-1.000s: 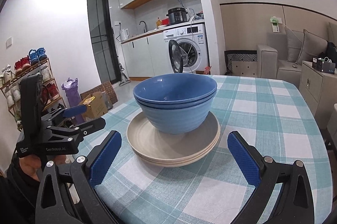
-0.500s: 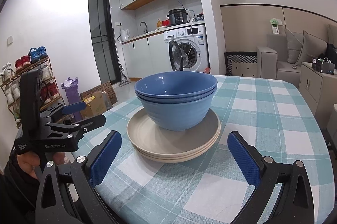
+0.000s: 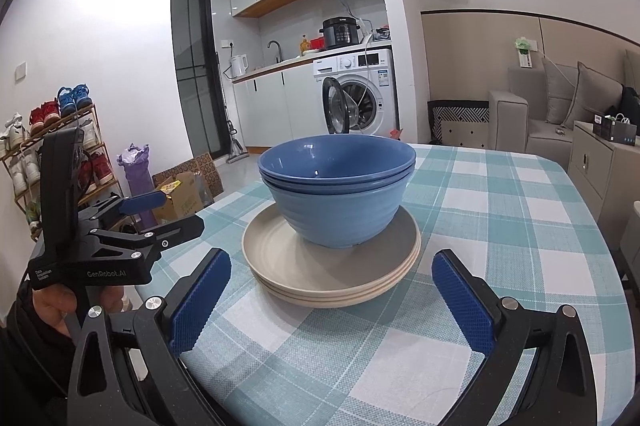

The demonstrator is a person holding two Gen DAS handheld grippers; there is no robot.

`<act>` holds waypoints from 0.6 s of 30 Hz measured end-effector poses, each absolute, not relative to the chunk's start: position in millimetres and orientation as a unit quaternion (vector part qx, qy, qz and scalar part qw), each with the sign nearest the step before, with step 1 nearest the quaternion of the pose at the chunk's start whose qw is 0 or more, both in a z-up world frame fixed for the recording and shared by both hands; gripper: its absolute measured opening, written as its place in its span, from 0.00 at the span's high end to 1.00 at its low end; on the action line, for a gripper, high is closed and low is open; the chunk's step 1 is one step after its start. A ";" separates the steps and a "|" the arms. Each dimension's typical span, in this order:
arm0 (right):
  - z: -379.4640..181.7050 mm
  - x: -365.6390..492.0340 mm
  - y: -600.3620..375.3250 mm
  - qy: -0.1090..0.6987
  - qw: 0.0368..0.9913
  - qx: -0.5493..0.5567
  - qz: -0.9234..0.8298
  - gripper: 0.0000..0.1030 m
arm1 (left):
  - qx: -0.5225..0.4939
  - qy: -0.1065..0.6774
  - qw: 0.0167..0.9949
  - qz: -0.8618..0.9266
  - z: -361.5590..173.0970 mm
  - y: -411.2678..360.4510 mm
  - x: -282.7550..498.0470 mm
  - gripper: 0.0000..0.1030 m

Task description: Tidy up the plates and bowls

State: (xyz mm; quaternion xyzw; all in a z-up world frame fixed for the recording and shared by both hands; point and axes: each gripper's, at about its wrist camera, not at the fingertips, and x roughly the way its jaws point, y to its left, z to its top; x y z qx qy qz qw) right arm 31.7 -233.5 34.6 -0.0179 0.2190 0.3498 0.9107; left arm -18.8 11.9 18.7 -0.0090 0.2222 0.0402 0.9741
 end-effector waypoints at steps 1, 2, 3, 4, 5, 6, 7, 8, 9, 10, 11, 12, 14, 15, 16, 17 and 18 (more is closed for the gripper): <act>35.1 30.5 -234.3 0.218 0.911 -0.018 0.350 0.00 | -0.010 0.223 0.974 0.040 18.6 12.2 -18.7 0.00; 35.1 30.2 -234.3 0.217 0.911 -0.018 0.351 0.00 | -0.009 0.222 0.974 0.040 18.3 12.2 -18.7 0.00; 35.0 30.5 -234.4 0.218 0.910 -0.018 0.351 0.00 | -0.009 0.222 0.974 0.041 18.4 12.2 -18.7 0.00; 34.8 30.8 -234.5 0.218 0.910 -0.019 0.351 0.00 | -0.009 0.221 0.974 0.042 18.5 12.2 -18.4 0.00; 34.4 31.1 -234.4 0.218 0.910 -0.019 0.351 0.00 | -0.009 0.222 0.974 0.041 18.3 12.0 -17.9 0.00; 34.7 30.7 -234.5 0.217 0.911 -0.018 0.351 0.00 | -0.009 0.221 0.974 0.041 18.3 12.0 -17.9 0.00; 34.8 30.6 -234.5 0.217 0.910 -0.018 0.351 0.00 | -0.009 0.221 0.974 0.042 18.5 11.9 -17.9 0.00; 34.8 30.5 -234.5 0.217 0.910 -0.018 0.352 0.00 | -0.009 0.221 0.974 0.042 18.4 11.6 -17.7 0.00; 34.4 30.7 -234.3 0.217 0.910 -0.018 0.352 0.00 | -0.009 0.221 0.974 0.042 18.4 11.6 -17.8 0.00; 34.4 30.7 -234.3 0.218 0.910 -0.018 0.352 0.00 | -0.009 0.221 0.974 0.042 18.5 11.5 -17.7 0.00; 34.2 30.6 -234.3 0.217 0.910 -0.018 0.352 0.00 | -0.009 0.221 0.974 0.042 18.4 11.6 -17.7 0.00; 33.9 30.7 -234.3 0.217 0.910 -0.018 0.352 0.00 | -0.009 0.221 0.974 0.042 18.4 11.7 -17.8 0.00; 34.4 30.6 -234.4 0.217 0.910 -0.018 0.352 0.00 | -0.009 0.221 0.974 0.041 18.5 11.7 -17.8 0.00; 34.4 30.6 -234.3 0.217 0.910 -0.018 0.352 0.00 | -0.009 0.220 0.975 0.041 18.7 11.6 -17.6 0.00; 34.3 30.7 -234.3 0.217 0.910 -0.018 0.352 0.00 | -0.009 0.220 0.974 0.042 18.5 11.5 -17.4 0.00; 34.3 30.6 -234.3 0.217 0.910 -0.018 0.352 0.00 | -0.009 0.220 0.974 0.042 18.5 11.4 -17.4 0.00; 33.8 30.8 -234.3 0.217 0.910 -0.018 0.352 0.00 | -0.009 0.221 0.974 0.042 18.5 11.4 -17.3 0.00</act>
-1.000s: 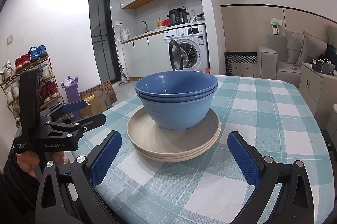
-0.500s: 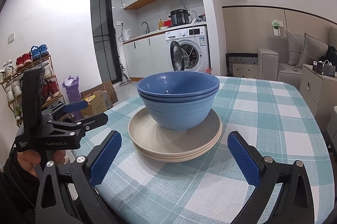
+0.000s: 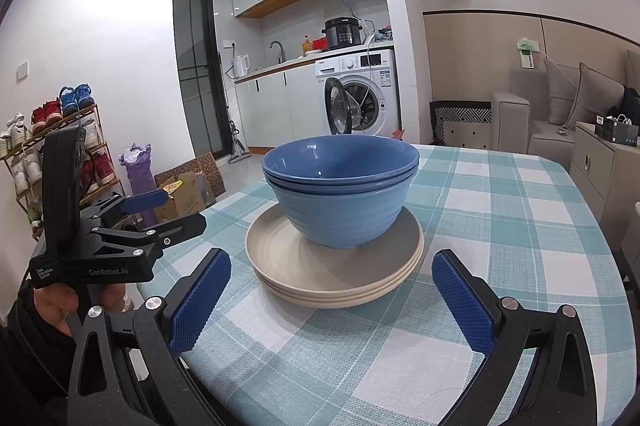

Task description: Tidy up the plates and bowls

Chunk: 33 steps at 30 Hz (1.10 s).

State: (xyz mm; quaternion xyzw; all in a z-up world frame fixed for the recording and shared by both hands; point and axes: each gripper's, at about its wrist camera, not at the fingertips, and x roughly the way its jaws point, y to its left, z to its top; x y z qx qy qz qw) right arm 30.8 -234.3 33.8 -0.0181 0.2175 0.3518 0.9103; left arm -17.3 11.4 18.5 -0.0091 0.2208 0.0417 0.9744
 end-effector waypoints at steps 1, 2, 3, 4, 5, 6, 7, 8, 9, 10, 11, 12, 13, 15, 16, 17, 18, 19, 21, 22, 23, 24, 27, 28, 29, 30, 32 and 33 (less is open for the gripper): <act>34.3 30.6 -234.3 0.218 0.910 -0.018 0.351 0.00 | -0.010 0.220 0.974 0.042 18.6 11.4 -17.3 0.00; 34.3 30.5 -234.4 0.217 0.910 -0.018 0.352 0.00 | -0.010 0.220 0.975 0.042 18.6 11.3 -17.1 0.00; 34.2 30.5 -234.3 0.217 0.910 -0.018 0.352 0.00 | -0.010 0.220 0.975 0.042 18.6 11.6 -17.2 0.00; 34.3 30.6 -234.2 0.218 0.910 -0.018 0.352 0.00 | -0.011 0.220 0.975 0.043 18.6 11.3 -16.7 0.00; 34.3 30.5 -234.3 0.217 0.910 -0.018 0.352 0.00 | -0.011 0.220 0.975 0.043 18.5 11.7 -17.0 0.00; 34.1 30.6 -234.3 0.217 0.910 -0.018 0.352 0.00 | -0.011 0.220 0.975 0.044 18.5 11.7 -17.0 0.00; 33.9 30.7 -234.2 0.218 0.910 -0.018 0.352 0.00 | -0.011 0.219 0.975 0.044 18.6 11.6 -17.0 0.00; 34.3 30.5 -234.3 0.217 0.910 -0.018 0.352 0.00 | -0.011 0.219 0.975 0.044 18.8 12.0 -17.3 0.00; 34.3 30.6 -234.2 0.217 0.910 -0.018 0.352 0.00 | -0.011 0.219 0.975 0.044 18.8 12.0 -17.3 0.00; 34.3 30.5 -234.2 0.217 0.910 -0.018 0.352 0.00 | -0.011 0.218 0.975 0.044 18.9 12.0 -17.2 0.00; 34.3 30.5 -234.2 0.217 0.910 -0.018 0.352 0.00 | -0.011 0.219 0.975 0.044 18.9 11.9 -16.9 0.00; 33.9 30.3 -233.7 0.217 0.910 -0.018 0.352 0.00 | -0.011 0.219 0.975 0.043 18.8 12.4 -17.5 0.00; 33.5 30.2 -233.2 0.217 0.910 -0.019 0.353 0.00 | -0.011 0.218 0.975 0.043 18.9 12.2 -17.5 0.00; 33.3 30.2 -233.2 0.217 0.910 -0.019 0.353 0.00 | -0.011 0.218 0.975 0.043 18.9 12.1 -17.5 0.00; 33.5 30.1 -233.2 0.217 0.910 -0.019 0.352 0.00 | -0.011 0.217 0.975 0.044 19.0 11.9 -17.2 0.00; 33.5 30.1 -233.2 0.217 0.910 -0.019 0.353 0.00 | -0.011 0.217 0.975 0.044 19.0 11.9 -17.7 0.00; 33.3 30.1 -233.1 0.217 0.910 -0.018 0.353 0.00 | -0.011 0.217 0.975 0.043 18.8 12.2 -18.3 0.00; 33.4 30.1 -233.1 0.217 0.910 -0.019 0.353 0.00 | -0.011 0.217 0.975 0.044 18.8 12.1 -18.2 0.00; 33.3 30.1 -233.1 0.216 0.910 -0.019 0.353 0.00 | -0.012 0.217 0.975 0.044 19.1 12.3 -19.3 0.00; 33.4 30.1 -233.1 0.217 0.910 -0.019 0.353 0.00 | -0.012 0.217 0.975 0.044 19.2 12.2 -19.2 0.00; 33.4 30.1 -233.1 0.217 0.910 -0.019 0.353 0.00 | -0.012 0.217 0.975 0.045 19.4 12.1 -19.3 0.00; 33.2 30.1 -233.1 0.217 0.910 -0.019 0.353 0.00 | -0.013 0.217 0.975 0.044 19.5 12.4 -19.5 0.00; 33.2 30.1 -233.0 0.217 0.910 -0.019 0.353 0.00 | -0.013 0.216 0.975 0.045 19.3 12.2 -19.9 0.00; 33.4 29.9 -233.2 0.217 0.910 -0.019 0.353 0.00 | -0.012 0.216 0.975 0.045 19.3 12.1 -19.9 0.00; 33.4 30.0 -233.1 0.216 0.910 -0.019 0.353 0.00 | -0.012 0.216 0.975 0.045 19.4 11.9 -19.9 0.00; 33.1 30.1 -233.0 0.216 0.910 -0.019 0.353 0.00 | -0.012 0.216 0.975 0.045 19.2 12.3 -19.8 0.00; 33.3 29.9 -233.2 0.216 0.910 -0.019 0.353 0.00 | -0.013 0.216 0.975 0.046 19.4 12.2 -20.1 0.00; 32.8 30.3 -233.0 0.216 0.910 -0.019 0.352 0.00 | -0.013 0.216 0.975 0.046 19.3 12.5 -20.1 0.00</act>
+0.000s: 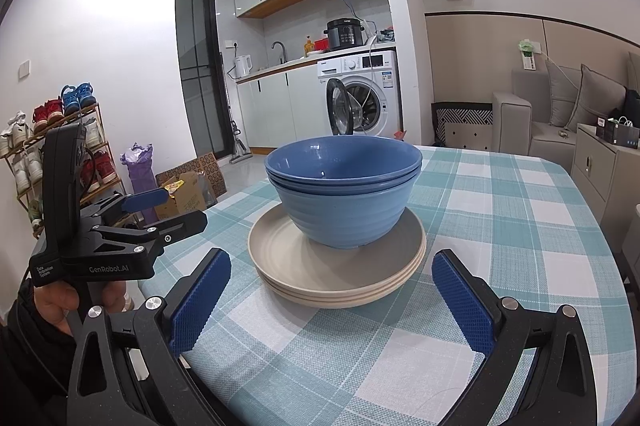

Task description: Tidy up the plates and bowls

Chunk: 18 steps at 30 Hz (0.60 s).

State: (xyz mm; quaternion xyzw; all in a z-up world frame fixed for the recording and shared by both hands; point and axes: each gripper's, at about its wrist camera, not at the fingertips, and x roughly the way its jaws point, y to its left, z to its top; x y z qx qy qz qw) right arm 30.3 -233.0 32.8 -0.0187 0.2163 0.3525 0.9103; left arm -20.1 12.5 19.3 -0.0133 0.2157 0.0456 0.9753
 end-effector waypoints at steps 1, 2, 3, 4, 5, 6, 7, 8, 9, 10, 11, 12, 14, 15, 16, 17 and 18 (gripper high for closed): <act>33.2 29.9 -233.1 0.217 0.910 -0.019 0.353 0.00 | -0.014 0.216 0.975 0.045 19.5 12.7 -20.0 0.00; 33.2 29.9 -233.1 0.216 0.910 -0.019 0.353 0.00 | -0.014 0.215 0.975 0.045 19.6 12.7 -20.2 0.00; 32.7 30.2 -232.7 0.216 0.910 -0.019 0.353 0.00 | -0.014 0.216 0.975 0.045 19.6 12.8 -20.1 0.00; 33.1 29.9 -233.1 0.216 0.910 -0.019 0.353 0.00 | -0.014 0.216 0.975 0.045 19.6 12.6 -20.0 0.00; 33.1 30.0 -233.1 0.217 0.910 -0.019 0.353 0.00 | -0.014 0.216 0.975 0.045 19.7 12.6 -20.1 0.00; 33.0 30.0 -233.1 0.217 0.910 -0.019 0.353 0.00 | -0.013 0.216 0.975 0.045 20.0 12.6 -20.1 0.00; 33.1 29.8 -233.1 0.216 0.910 -0.019 0.353 0.00 | -0.014 0.216 0.975 0.045 20.0 12.8 -20.0 0.00; 33.1 29.9 -233.1 0.216 0.910 -0.019 0.353 0.00 | -0.014 0.216 0.975 0.045 19.8 12.9 -20.1 0.00; 32.9 30.1 -233.0 0.217 0.910 -0.019 0.353 0.00 | -0.014 0.216 0.975 0.045 19.8 12.9 -20.1 0.00; 33.0 29.8 -233.2 0.216 0.910 -0.019 0.353 0.00 | -0.014 0.216 0.975 0.045 19.8 12.8 -20.0 0.00; 33.1 29.8 -233.1 0.216 0.910 -0.019 0.353 0.00 | -0.014 0.216 0.975 0.045 19.8 12.7 -20.0 0.00; 32.9 29.9 -233.0 0.216 0.910 -0.019 0.353 0.00 | -0.014 0.216 0.975 0.045 20.0 13.0 -20.2 0.00; 33.1 29.4 -232.2 0.216 0.910 -0.019 0.353 0.00 | -0.014 0.216 0.975 0.045 20.0 13.0 -20.2 0.00; 33.0 29.5 -232.0 0.216 0.910 -0.020 0.353 0.00 | -0.014 0.215 0.975 0.045 20.2 13.1 -20.3 0.00; 33.0 29.5 -232.1 0.217 0.910 -0.019 0.354 0.00 | -0.014 0.215 0.975 0.045 20.2 13.0 -20.2 0.00; 32.6 29.8 -231.8 0.217 0.910 -0.019 0.354 0.00 | -0.014 0.216 0.975 0.046 20.1 12.9 -20.0 0.00; 32.9 29.5 -232.0 0.217 0.910 -0.019 0.353 0.00 | -0.014 0.216 0.975 0.046 20.3 13.3 -20.2 0.00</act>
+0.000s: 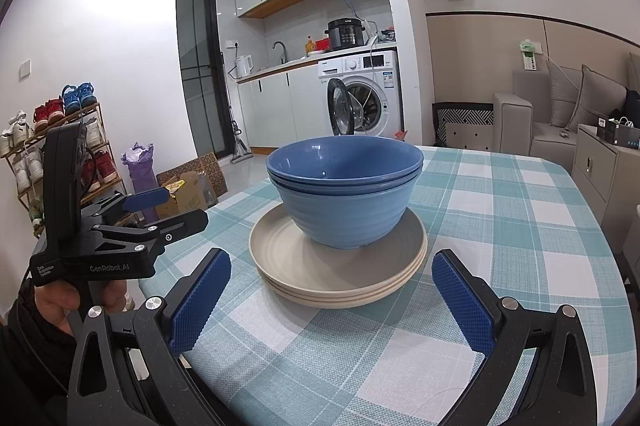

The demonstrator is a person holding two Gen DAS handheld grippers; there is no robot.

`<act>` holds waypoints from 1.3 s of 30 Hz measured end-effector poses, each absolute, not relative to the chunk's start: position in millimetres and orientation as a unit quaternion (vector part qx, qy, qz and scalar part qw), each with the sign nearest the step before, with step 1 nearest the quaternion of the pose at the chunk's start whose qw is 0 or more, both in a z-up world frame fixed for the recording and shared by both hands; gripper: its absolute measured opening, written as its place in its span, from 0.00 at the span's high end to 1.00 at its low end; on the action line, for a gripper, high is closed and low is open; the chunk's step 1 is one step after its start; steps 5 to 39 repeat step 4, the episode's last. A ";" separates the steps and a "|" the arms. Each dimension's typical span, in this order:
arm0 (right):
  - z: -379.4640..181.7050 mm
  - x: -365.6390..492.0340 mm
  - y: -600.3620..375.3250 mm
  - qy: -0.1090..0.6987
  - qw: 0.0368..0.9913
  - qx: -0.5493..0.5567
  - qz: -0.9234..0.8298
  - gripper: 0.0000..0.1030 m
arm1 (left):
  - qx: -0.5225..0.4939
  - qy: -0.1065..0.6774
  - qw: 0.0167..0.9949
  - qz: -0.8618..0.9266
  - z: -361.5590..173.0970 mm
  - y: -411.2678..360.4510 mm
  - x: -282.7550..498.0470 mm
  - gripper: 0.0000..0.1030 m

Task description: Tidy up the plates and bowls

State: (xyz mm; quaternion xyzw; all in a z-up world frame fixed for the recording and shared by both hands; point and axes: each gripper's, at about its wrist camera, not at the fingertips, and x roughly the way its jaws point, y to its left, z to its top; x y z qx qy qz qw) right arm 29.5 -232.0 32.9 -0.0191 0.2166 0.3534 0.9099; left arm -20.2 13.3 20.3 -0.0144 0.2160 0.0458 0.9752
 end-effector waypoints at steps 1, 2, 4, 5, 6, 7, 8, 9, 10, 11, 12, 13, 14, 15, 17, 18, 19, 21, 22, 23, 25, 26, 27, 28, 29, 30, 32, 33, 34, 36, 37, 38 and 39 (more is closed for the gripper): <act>32.7 29.6 -231.8 0.217 0.910 -0.019 0.353 0.00 | -0.015 0.216 0.975 0.045 20.4 13.5 -20.1 0.00; 33.0 29.4 -232.2 0.216 0.910 -0.019 0.353 0.00 | -0.015 0.216 0.975 0.046 20.5 13.5 -20.1 0.00; 32.7 29.5 -231.9 0.216 0.910 -0.019 0.354 0.00 | -0.016 0.217 0.975 0.045 20.4 13.8 -19.9 0.00; 32.7 29.5 -231.9 0.216 0.910 -0.019 0.354 0.00 | -0.016 0.217 0.975 0.045 20.4 13.8 -19.9 0.00; 32.7 29.5 -231.9 0.216 0.910 -0.019 0.354 0.00 | -0.016 0.217 0.975 0.045 20.4 13.8 -19.9 0.00; 32.7 29.5 -231.9 0.216 0.910 -0.019 0.354 0.00 | -0.016 0.217 0.975 0.045 20.4 13.8 -19.9 0.00; 32.7 29.5 -231.9 0.216 0.910 -0.019 0.354 0.00 | -0.016 0.217 0.975 0.045 20.4 13.8 -19.9 0.00; 32.7 29.5 -231.9 0.216 0.910 -0.019 0.354 0.00 | -0.016 0.217 0.975 0.045 20.4 13.8 -19.9 0.00; 32.7 29.5 -231.9 0.216 0.910 -0.019 0.354 0.00 | -0.016 0.217 0.975 0.045 20.4 13.8 -19.9 0.00; 32.7 29.5 -231.9 0.216 0.910 -0.019 0.354 0.00 | -0.016 0.217 0.975 0.045 20.4 13.8 -19.9 0.00; 32.7 29.5 -231.9 0.216 0.910 -0.019 0.354 0.00 | -0.016 0.217 0.975 0.045 20.4 13.8 -19.9 0.00; 32.7 29.5 -231.9 0.216 0.910 -0.019 0.354 0.00 | -0.016 0.217 0.975 0.045 20.4 13.8 -19.9 0.00; 32.7 29.5 -231.9 0.216 0.910 -0.019 0.354 0.00 | -0.016 0.217 0.975 0.045 20.4 13.8 -19.9 0.00; 32.7 29.5 -231.9 0.216 0.910 -0.019 0.354 0.00 | -0.016 0.217 0.975 0.045 20.4 13.8 -19.9 0.00; 32.7 29.5 -231.9 0.216 0.910 -0.019 0.354 0.00 | -0.016 0.217 0.975 0.045 20.4 13.8 -19.9 0.00; 32.7 29.5 -231.9 0.216 0.910 -0.019 0.354 0.00 | -0.016 0.217 0.975 0.045 20.4 13.8 -19.9 0.00; 32.7 29.5 -231.9 0.216 0.910 -0.019 0.354 0.00 | -0.016 0.217 0.975 0.045 20.4 13.8 -19.9 0.00; 32.7 29.5 -231.9 0.216 0.910 -0.019 0.354 0.00 | -0.016 0.217 0.975 0.045 20.4 13.8 -19.9 0.00; 32.7 29.5 -231.9 0.216 0.910 -0.019 0.354 0.00 | -0.016 0.217 0.975 0.045 20.4 13.8 -19.9 0.00; 32.7 29.5 -231.9 0.216 0.910 -0.019 0.354 0.00 | -0.016 0.217 0.975 0.045 20.4 13.8 -19.9 0.00; 32.7 29.5 -231.9 0.216 0.910 -0.019 0.354 0.00 | -0.016 0.217 0.975 0.045 20.4 13.8 -19.9 0.00; 32.7 29.5 -231.9 0.216 0.910 -0.019 0.354 0.00 | -0.016 0.217 0.975 0.045 20.4 13.8 -19.9 0.00; 32.7 29.5 -231.9 0.216 0.910 -0.019 0.354 0.00 | -0.016 0.217 0.975 0.045 20.4 13.8 -19.9 0.00; 32.7 29.5 -231.9 0.216 0.910 -0.019 0.354 0.00 | -0.016 0.217 0.975 0.045 20.4 13.8 -19.9 0.00; 32.7 29.5 -231.9 0.216 0.910 -0.019 0.354 0.00 | -0.016 0.217 0.975 0.045 20.4 13.8 -19.9 0.00; 32.7 29.5 -231.9 0.216 0.910 -0.019 0.354 0.00 | -0.016 0.217 0.975 0.045 20.4 13.8 -19.9 0.00; 32.7 29.5 -231.9 0.216 0.910 -0.019 0.354 0.00 | -0.016 0.217 0.975 0.045 20.4 13.8 -19.9 0.00; 32.7 29.5 -231.9 0.216 0.910 -0.019 0.354 0.00 | -0.016 0.217 0.975 0.045 20.4 13.8 -19.9 0.00; 32.7 29.5 -231.9 0.216 0.910 -0.019 0.354 0.00 | -0.016 0.217 0.975 0.045 20.4 13.8 -19.9 0.00; 32.7 29.5 -231.9 0.216 0.910 -0.019 0.354 0.00 | -0.016 0.217 0.975 0.045 20.4 13.8 -19.9 0.00; 32.7 29.5 -231.9 0.216 0.910 -0.019 0.354 0.00 | -0.016 0.217 0.975 0.045 20.4 13.8 -19.9 0.00; 32.7 29.5 -231.9 0.216 0.910 -0.019 0.354 0.00 | -0.016 0.217 0.975 0.045 20.4 13.8 -19.9 0.00; 32.7 29.5 -231.9 0.216 0.910 -0.019 0.354 0.00 | -0.016 0.217 0.975 0.045 20.4 13.8 -19.9 0.00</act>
